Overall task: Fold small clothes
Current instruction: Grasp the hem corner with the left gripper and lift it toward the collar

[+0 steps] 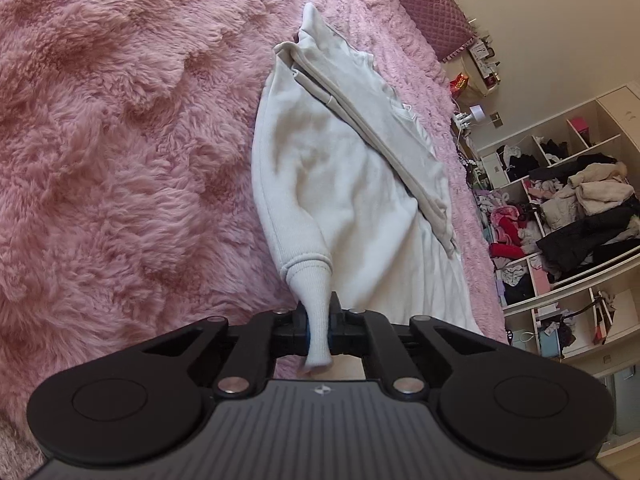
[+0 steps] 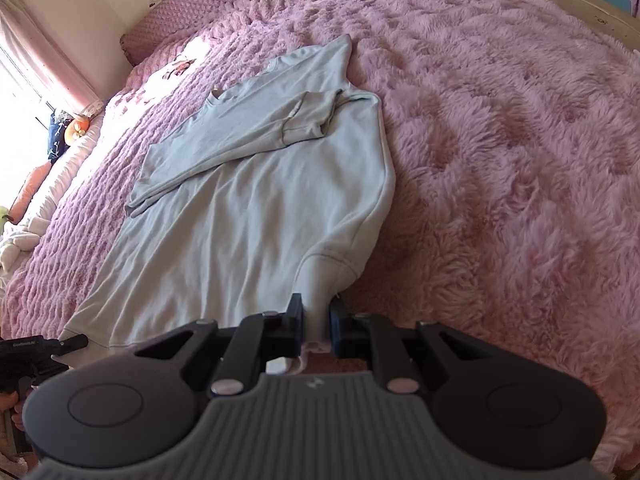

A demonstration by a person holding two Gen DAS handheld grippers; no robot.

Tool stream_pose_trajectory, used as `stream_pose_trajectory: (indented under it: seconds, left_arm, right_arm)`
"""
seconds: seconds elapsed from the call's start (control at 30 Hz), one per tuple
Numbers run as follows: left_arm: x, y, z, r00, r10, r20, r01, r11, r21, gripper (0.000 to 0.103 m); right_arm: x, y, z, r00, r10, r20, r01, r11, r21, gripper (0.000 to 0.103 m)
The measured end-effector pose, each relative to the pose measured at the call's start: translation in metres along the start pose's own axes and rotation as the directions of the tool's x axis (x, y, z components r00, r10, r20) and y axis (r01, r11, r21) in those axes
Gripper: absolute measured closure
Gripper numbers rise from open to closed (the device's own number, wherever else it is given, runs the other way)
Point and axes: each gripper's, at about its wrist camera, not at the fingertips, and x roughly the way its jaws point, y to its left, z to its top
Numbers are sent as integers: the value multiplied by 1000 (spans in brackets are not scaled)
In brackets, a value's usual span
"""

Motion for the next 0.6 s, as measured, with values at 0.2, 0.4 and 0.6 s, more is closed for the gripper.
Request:
stream_pose_trajectory:
  seconds: [0.2, 0.4, 0.6]
  left_arm:
    - [-3, -19, 28, 997, -64, 45, 63, 998, 18, 98]
    - [17, -37, 80, 993, -94, 73, 93, 996, 18, 98]
    - [47, -58, 152, 988, -109, 112, 99, 991, 89, 98]
  right_arm:
    - [-2, 3, 35, 995, 66, 73, -69, 997, 41, 96]
    - [6, 8, 80, 975, 107, 193, -122, 990, 67, 96]
    - [34, 14, 146, 955, 113, 274, -135, 989, 62, 96]
